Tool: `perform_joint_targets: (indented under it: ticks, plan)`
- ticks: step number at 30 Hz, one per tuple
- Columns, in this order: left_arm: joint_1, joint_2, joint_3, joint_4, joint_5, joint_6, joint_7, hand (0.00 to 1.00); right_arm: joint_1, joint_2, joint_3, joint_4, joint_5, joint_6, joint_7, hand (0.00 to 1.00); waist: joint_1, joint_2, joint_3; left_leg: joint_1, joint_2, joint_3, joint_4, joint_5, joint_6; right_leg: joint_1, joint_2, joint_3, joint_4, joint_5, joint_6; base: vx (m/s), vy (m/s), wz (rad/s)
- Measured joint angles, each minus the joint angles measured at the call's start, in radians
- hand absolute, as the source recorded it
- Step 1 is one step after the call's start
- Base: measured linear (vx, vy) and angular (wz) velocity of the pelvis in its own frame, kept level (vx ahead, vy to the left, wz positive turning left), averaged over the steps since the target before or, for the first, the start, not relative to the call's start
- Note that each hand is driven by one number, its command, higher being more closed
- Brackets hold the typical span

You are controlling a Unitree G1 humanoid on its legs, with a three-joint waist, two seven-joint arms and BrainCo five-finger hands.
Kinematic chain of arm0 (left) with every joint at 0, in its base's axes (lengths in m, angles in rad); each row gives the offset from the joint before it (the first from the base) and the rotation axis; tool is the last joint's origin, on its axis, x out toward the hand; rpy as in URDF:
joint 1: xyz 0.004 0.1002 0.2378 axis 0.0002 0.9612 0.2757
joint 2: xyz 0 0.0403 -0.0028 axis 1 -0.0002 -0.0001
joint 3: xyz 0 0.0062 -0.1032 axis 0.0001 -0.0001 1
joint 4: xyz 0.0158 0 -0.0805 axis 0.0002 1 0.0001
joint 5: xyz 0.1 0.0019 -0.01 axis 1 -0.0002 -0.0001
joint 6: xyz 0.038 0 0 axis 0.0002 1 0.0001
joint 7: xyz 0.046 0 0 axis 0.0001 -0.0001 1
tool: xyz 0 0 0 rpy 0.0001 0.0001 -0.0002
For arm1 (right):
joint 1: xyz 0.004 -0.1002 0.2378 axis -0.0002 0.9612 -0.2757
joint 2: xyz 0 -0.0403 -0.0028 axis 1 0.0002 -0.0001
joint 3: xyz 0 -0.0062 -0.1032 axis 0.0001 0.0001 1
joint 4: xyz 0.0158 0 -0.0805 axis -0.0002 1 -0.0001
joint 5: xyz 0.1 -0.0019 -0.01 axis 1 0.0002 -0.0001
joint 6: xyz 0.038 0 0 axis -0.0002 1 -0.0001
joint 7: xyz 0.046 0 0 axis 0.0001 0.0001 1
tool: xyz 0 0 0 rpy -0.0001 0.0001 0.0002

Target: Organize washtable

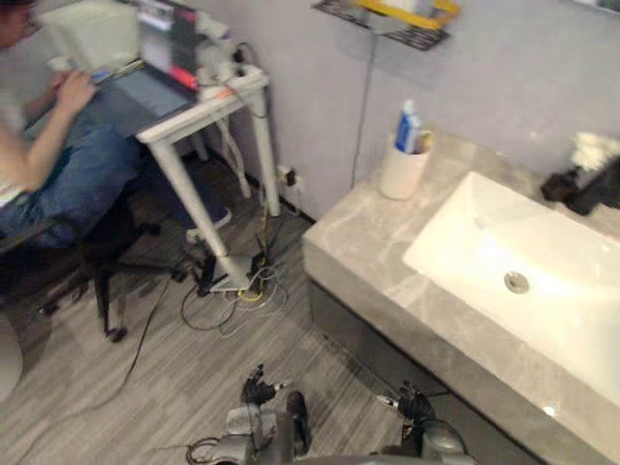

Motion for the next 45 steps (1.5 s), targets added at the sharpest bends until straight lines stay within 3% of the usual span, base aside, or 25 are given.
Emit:
perform_joint_targets:
  ticks: [1, 2, 4, 9, 13, 14, 17, 20, 22, 23, 24, 25, 28, 29, 31, 32, 35, 36, 38, 39, 40, 41, 42, 45]
  plan:
    - [0.006, 0.002, -0.001, 0.016, 0.009, 0.0, 0.001, 0.0, 0.012, -0.008, 0.0, 0.003, 0.0, 0.002, 0.0, 0.0, 0.001, 0.031, -0.002, 0.045, 0.042, -0.007, 0.027, -0.069, -0.082, 0.02, 0.024, -0.005, -0.001, -0.001, 0.009, -0.02, 0.061, 0.5]
    - [0.012, -0.002, -0.004, 0.027, 0.016, 0.0, 0.001, 0.0, 0.016, -0.02, -0.007, -0.003, 0.0, 0.002, 0.002, 0.0, -0.001, 0.05, -0.007, 0.066, 0.032, -0.04, -0.031, -0.1, -0.094, 0.023, 0.037, -0.004, -0.005, -0.001, 0.011, -0.01, 0.147, 0.32]
    - [0.01, 0.025, -0.031, 0.057, 0.026, 0.004, 0.0, 0.0, 0.011, -0.028, -0.006, 0.016, -0.005, 0.003, 0.001, 0.0, -0.003, 0.023, -0.013, 0.111, -0.046, -0.067, -0.17, -0.017, -0.076, 0.018, 0.027, 0.042, -0.057, 0.015, 0.017, 0.0, 0.151, 0.49]
    - [0.018, 0.048, -0.043, 0.063, 0.035, 0.001, -0.003, 0.0, -0.028, -0.025, 0.024, 0.063, -0.031, 0.01, 0.021, 0.0, 0.027, 0.023, -0.015, 0.155, -0.113, -0.097, -0.248, 0.003, -0.055, 0.043, -0.009, 0.044, -0.062, 0.041, 0.034, 0.02, 0.097, 0.27]
    - [0.026, 0.05, -0.055, 0.068, 0.036, 0.002, -0.005, 0.0, -0.042, -0.024, 0.053, 0.062, -0.053, 0.011, 0.025, 0.0, 0.023, 0.033, -0.019, 0.197, -0.136, -0.163, -0.303, 0.0, -0.049, -0.045, -0.064, 0.047, 0.209, 0.047, 0.024, 0.06, 0.049, 0.27]
    - [0.027, 0.059, -0.074, 0.069, 0.036, 0.004, -0.006, 0.0, -0.037, -0.022, 0.063, 0.055, -0.054, 0.009, 0.028, 0.0, 0.02, 0.037, -0.017, 0.209, -0.132, -0.215, -0.302, 0.007, -0.036, -0.094, -0.055, 0.099, 0.318, 0.043, 0.002, 0.21, -0.026, 0.76]
    - [0.032, 0.074, -0.082, 0.079, 0.038, 0.006, -0.019, 0.0, -0.037, -0.025, 0.066, 0.056, -0.054, 0.007, 0.038, 0.0, -0.002, 0.029, -0.02, 0.226, -0.121, -0.327, -0.293, 0.014, -0.037, -0.181, 0.029, 0.236, 0.395, -0.048, 0.005, 0.21, -0.072, 0.99]
    - [0.03, 0.07, -0.079, 0.085, 0.038, 0.006, -0.02, 0.0, -0.037, -0.043, 0.091, 0.055, -0.053, 0.002, 0.041, 0.0, -0.007, 0.033, -0.017, 0.25, -0.118, -0.431, -0.275, 0.007, -0.052, -0.255, 0.115, 0.414, 0.306, -0.054, 0.01, 0.21, -0.104, 1.16]
    - [0.029, 0.07, -0.079, 0.084, 0.042, 0.003, -0.02, 0.0, -0.031, -0.043, 0.094, 0.06, -0.052, 0.002, 0.043, 0.0, -0.001, 0.023, -0.02, 0.257, -0.127, -0.502, -0.255, -0.01, -0.08, -0.257, 0.127, 0.464, 0.184, -0.012, 0.007, 0.21, -0.197, 1.37]
    - [0.026, 0.072, -0.073, 0.084, 0.047, -0.001, -0.02, 0.0, -0.029, -0.035, 0.094, 0.063, -0.052, 0.003, 0.043, 0.0, 0.001, 0.004, -0.022, 0.257, -0.146, -0.541, -0.231, -0.026, -0.104, -0.252, 0.107, 0.456, 0.116, 0.097, 0.001, 0.2, -0.253, 1.27]
    - [0.022, 0.068, -0.068, 0.087, 0.053, 0.0, -0.018, 0.0, -0.03, -0.034, 0.094, 0.062, -0.053, 0.003, 0.044, 0.0, -0.001, -0.006, -0.025, 0.256, -0.146, -0.56, -0.217, -0.038, -0.115, -0.244, 0.098, 0.44, 0.124, 0.117, 0.005, 0.21, -0.33, 1.36]
    - [0.027, 0.045, -0.059, 0.084, 0.054, -0.002, -0.018, 0.0, -0.036, -0.039, 0.091, 0.059, -0.052, 0.001, 0.044, 0.0, 0.006, 0.036, -0.037, 0.221, -0.118, -0.594, -0.185, -0.049, -0.137, -0.225, 0.11, 0.376, 0.106, 0.12, -0.001, 0.15, -0.272, 0.97]
    - [0.023, 0.014, -0.04, 0.085, 0.053, 0.0, -0.017, 0.0, -0.043, -0.043, 0.089, 0.061, -0.051, 0.001, 0.042, 0.0, -0.003, 0.069, -0.034, 0.197, -0.086, -0.655, -0.196, -0.046, -0.15, -0.193, 0.126, 0.274, 0.059, 0.122, -0.02, 0.12, -0.228, 1.01]
    - [0.02, 0.002, -0.041, 0.085, 0.053, 0.0, -0.018, 0.0, -0.041, -0.042, 0.086, 0.061, -0.05, 0.001, 0.042, 0.0, 0.0, 0.069, -0.033, 0.184, -0.078, -0.667, -0.201, -0.031, -0.173, -0.177, 0.128, 0.231, 0.043, 0.126, -0.028, 0.05, -0.165, 1.1]
    - [0.014, -0.003, -0.046, 0.085, 0.052, 0.0, -0.018, 0.0, -0.044, -0.036, 0.084, 0.061, -0.048, 0.003, 0.038, 0.0, -0.001, 0.061, -0.027, 0.175, -0.066, -0.644, -0.205, -0.014, -0.199, -0.142, 0.125, 0.169, 0.024, 0.128, -0.03, 0.01, -0.123, 1.05]
    - [0.006, 0.0, -0.055, 0.085, 0.052, -0.001, -0.017, 0.0, -0.046, -0.032, 0.084, 0.062, -0.047, 0.002, 0.035, 0.0, 0.0, 0.059, -0.019, 0.166, -0.048, -0.569, -0.206, -0.011, -0.202, -0.123, 0.121, 0.13, 0.021, 0.126, -0.033, -0.05, -0.06, 0.9]
    - [-0.007, 0.013, -0.092, 0.083, 0.051, -0.001, -0.017, 0.0, -0.068, -0.028, 0.083, 0.073, -0.04, 0.001, 0.024, 0.0, -0.003, 0.053, -0.011, 0.092, 0.04, -0.254, -0.168, 0.019, -0.158, -0.123, 0.101, 0.059, 0.023, 0.125, -0.039, -0.09, 0.02, 0.67]
    - [-0.011, 0.018, -0.112, 0.08, 0.051, -0.002, -0.017, 0.0, -0.079, -0.04, 0.081, 0.073, -0.039, 0.002, 0.022, 0.0, 0.0, 0.06, -0.008, 0.076, 0.048, -0.195, -0.158, 0.026, -0.146, -0.125, 0.089, 0.045, 0.023, 0.124, -0.038, -0.11, 0.08, 0.5]
    - [-0.017, 0.028, -0.128, 0.081, 0.052, -0.001, -0.018, 0.0, -0.08, -0.042, 0.08, 0.071, -0.038, 0.002, 0.021, 0.0, -0.004, 0.079, -0.002, 0.077, 0.028, -0.189, -0.194, 0.017, -0.122, -0.123, 0.084, 0.027, 0.002, 0.125, -0.039, -0.08, 0.082, 0.37]
    - [-0.013, 0.029, -0.128, 0.084, 0.053, 0.002, -0.02, 0.0, -0.072, -0.037, 0.081, 0.069, -0.038, 0.001, 0.022, 0.0, -0.009, 0.057, -0.013, 0.113, 0.012, -0.111, -0.281, 0.004, -0.102, -0.099, 0.07, 0.013, -0.071, 0.141, -0.045, -0.01, 0.13, 0.68]
    - [-0.01, 0.039, -0.128, 0.086, 0.054, 0.002, -0.021, 0.0, -0.062, -0.033, 0.078, 0.069, -0.038, 0.001, 0.022, 0.0, -0.02, 0.058, -0.006, 0.149, 0.031, -0.006, -0.289, 0.007, -0.094, -0.066, 0.054, -0.011, -0.117, 0.152, -0.034, 0.04, 0.114, 0.75]
    - [-0.006, 0.036, -0.129, 0.086, 0.054, 0.001, -0.022, 0.0, -0.055, -0.037, 0.07, 0.054, -0.038, 0.001, 0.023, 0.0, -0.029, 0.082, -0.006, 0.158, 0.043, 0.024, -0.307, 0.048, -0.119, -0.058, 0.061, -0.024, -0.116, 0.157, -0.028, 0.06, 0.177, 1.05]
    - [0.001, 0.028, -0.141, 0.095, 0.056, 0.003, -0.025, 0.0, -0.064, -0.047, 0.05, 0.051, -0.038, 0.001, 0.02, 0.0, -0.05, 0.092, -0.001, 0.177, 0.023, -0.003, -0.356, 0.123, -0.114, -0.043, 0.05, -0.026, -0.115, 0.171, -0.008, 0.01, 0.122, 0.86]
    - [0.009, 0.051, -0.162, 0.106, 0.063, 0.001, -0.026, 0.0, -0.063, -0.043, 0.054, 0.06, -0.04, 0.002, 0.022, 0.0, -0.039, 0.085, -0.002, 0.218, -0.02, -0.04, -0.468, 0.18, -0.098, -0.023, 0.049, -0.025, -0.143, 0.188, -0.003, 0.04, 0.138, 0.57]
